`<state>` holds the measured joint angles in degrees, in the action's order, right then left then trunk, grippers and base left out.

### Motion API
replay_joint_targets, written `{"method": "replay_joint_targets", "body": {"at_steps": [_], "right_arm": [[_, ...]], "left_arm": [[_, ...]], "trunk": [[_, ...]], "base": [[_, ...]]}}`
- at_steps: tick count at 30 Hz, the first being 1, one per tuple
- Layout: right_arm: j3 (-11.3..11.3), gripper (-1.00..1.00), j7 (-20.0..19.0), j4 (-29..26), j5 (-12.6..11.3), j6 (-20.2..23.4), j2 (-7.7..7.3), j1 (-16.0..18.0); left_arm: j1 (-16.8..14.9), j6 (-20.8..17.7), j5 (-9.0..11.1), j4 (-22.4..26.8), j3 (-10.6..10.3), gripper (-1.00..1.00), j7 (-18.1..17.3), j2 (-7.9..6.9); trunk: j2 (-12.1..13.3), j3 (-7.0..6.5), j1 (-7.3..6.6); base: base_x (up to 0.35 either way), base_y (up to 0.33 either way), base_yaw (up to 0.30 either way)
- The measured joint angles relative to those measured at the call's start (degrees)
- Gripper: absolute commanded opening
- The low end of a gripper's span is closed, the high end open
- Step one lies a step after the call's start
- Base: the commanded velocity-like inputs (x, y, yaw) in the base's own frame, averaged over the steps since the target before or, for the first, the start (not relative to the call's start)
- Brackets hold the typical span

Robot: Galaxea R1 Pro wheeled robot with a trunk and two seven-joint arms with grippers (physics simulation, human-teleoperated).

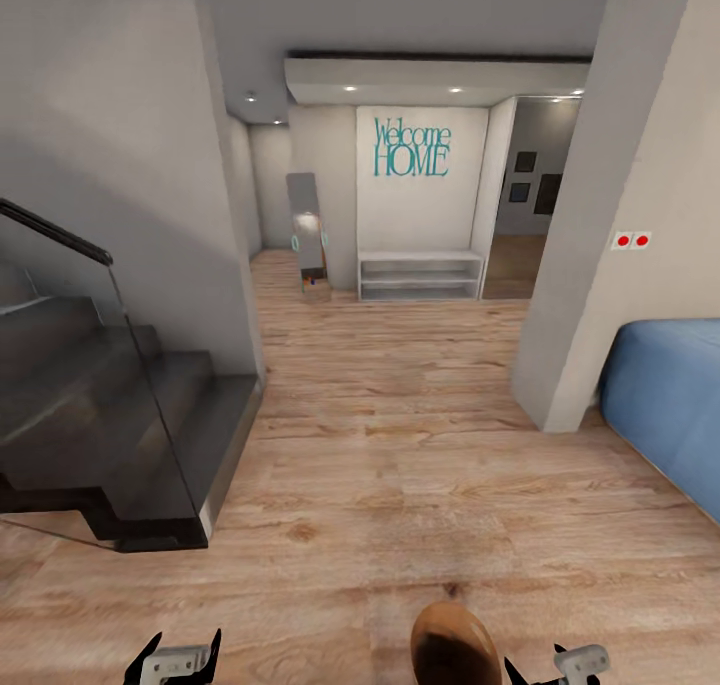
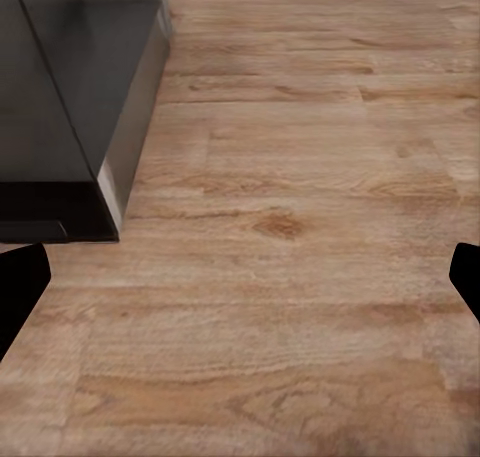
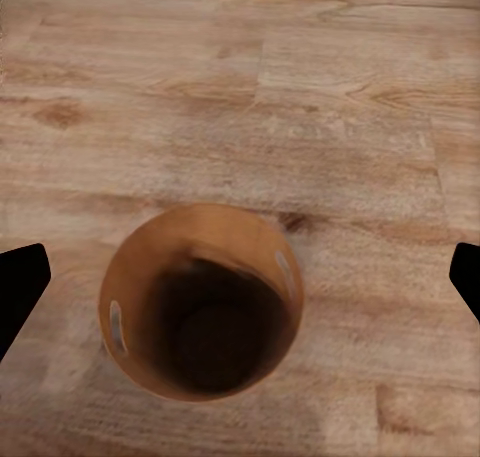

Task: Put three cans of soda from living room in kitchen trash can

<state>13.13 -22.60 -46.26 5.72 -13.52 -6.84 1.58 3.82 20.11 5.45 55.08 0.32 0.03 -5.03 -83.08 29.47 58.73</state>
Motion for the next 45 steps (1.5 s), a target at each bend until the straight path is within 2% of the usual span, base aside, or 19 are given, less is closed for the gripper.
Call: {"method": "replay_joint_targets", "body": {"at_steps": [8, 11, 14, 15, 17, 18, 19, 20, 25, 26, 29, 31, 34, 40, 45], "right_arm": [[0.11, 1.0, -0.11, -0.57, 0.14, 2.2, -0.01, 0.35], [0.03, 1.0, 0.0, -0.91, 0.15, 10.9, -0.03, 2.27], [-0.09, 1.0, 0.09, -0.97, 0.11, 18.26, -0.3, 6.0], [-0.12, 1.0, 0.12, -1.0, 0.05, 23.65, -0.49, 8.76], [-0.15, 1.0, 0.15, -1.0, 0.13, 29.25, -0.64, 11.72], [-0.17, 1.0, 0.16, -1.0, 0.46, 34.58, -0.73, 14.46], [-0.18, 1.0, 0.17, -0.97, 0.87, 37.32, -0.76, 16.15], [-0.26, 1.0, 0.08, -0.91, 1.96, 42.24, -0.79, 19.18], [-0.52, 1.0, -0.34, -0.36, 5.22, 52.22, -0.63, 27.12], [-0.62, 1.0, -0.53, 0.23, 5.82, 56.05, -0.47, 29.99], [-0.83, 1.0, -0.74, 2.71, 6.51, 61.01, -0.34, 34.57], [-0.96, 1.0, -0.6, 7.7, 6.9, 63.43, -0.42, 38.66], [-1.2, 1.0, -0.21, 15.71, 7.38, 62.75, -0.46, 42.92], [-2.31, 1.0, -0.01, 21.19, 7.63, 59.99, -0.47, 45.53], [-2.64, 1.0, 0.07, 22.05, 7.76, 59.42, -0.53, 46.05]], "left_arm": [[-0.01, -0.01, -0.02, -0.05, 0.02, 1.0, 0.05, 0.02], [-0.03, -0.01, -0.03, -0.06, 0.02, 1.0, 0.06, 0.02], [-0.04, -0.01, -0.08, -0.06, 0.02, 1.0, 0.06, 0.02], [-0.04, -0.01, -0.14, -0.07, 0.01, 1.0, 0.03, 0.02], [-0.04, 0.0, -0.22, -0.08, 0.02, 1.0, -0.02, 0.02], [-0.04, 0.01, -0.24, -0.1, 0.02, 1.0, -0.02, 0.02], [-0.04, 0.01, -0.24, -0.1, 0.02, 1.0, -0.04, 0.02], [-0.04, 0.01, -0.28, -0.11, 0.02, 1.0, -0.03, 0.01], [-0.04, 0.02, -0.36, -0.1, -0.04, 1.0, -0.03, 0.01], [-0.04, 0.02, -0.41, -0.1, -0.04, 1.0, 0.0, 0.01], [-0.04, 0.02, -0.32, -0.08, -0.05, 1.0, 0.03, 0.0], [-0.04, 0.02, -0.17, -0.04, -0.07, 1.0, 0.09, -0.03], [-0.03, 0.02, -0.07, 0.03, -0.07, 1.0, 0.14, -0.01], [0.01, 0.02, -0.02, 0.01, -0.06, 1.0, 0.28, 0.08], [0.01, 0.01, -0.01, 0.03, -0.04, 1.0, 0.31, 0.1]], "trunk": [[0.0, 0.0, 0.0], [0.0, 0.0, 0.0], [0.0, -0.01, 0.0], [0.0, -0.01, 0.0], [0.0, -0.01, 0.0], [0.0, -0.01, 0.0], [0.0, -0.01, 0.0], [0.0, -0.01, 0.0], [0.0, -0.01, 0.0], [0.0, -0.01, 0.0], [0.0, -0.01, 0.0], [0.0, -0.01, 0.0], [0.0, 0.0, 0.0], [0.0, 0.0, 0.0], [0.0, 0.0, 0.0]], "base": [[0.001, 0.0, 0.001], [0.0, 0.0, 0.0], [0.0, 0.0, 0.0], [0.0, 0.0, 0.0], [0.0, 0.0, 0.0], [0.0, 0.0, 0.0], [0.0, 0.0, 0.0], [0.0, 0.0, 0.0], [0.0, 0.0, 0.0], [0.0, 0.0, 0.0], [0.0, 0.0, 0.0], [0.0, 0.0, 0.0], [0.0, 0.0, 0.0], [0.0, 0.0, 0.0], [0.0, 0.0, 0.0]]}}
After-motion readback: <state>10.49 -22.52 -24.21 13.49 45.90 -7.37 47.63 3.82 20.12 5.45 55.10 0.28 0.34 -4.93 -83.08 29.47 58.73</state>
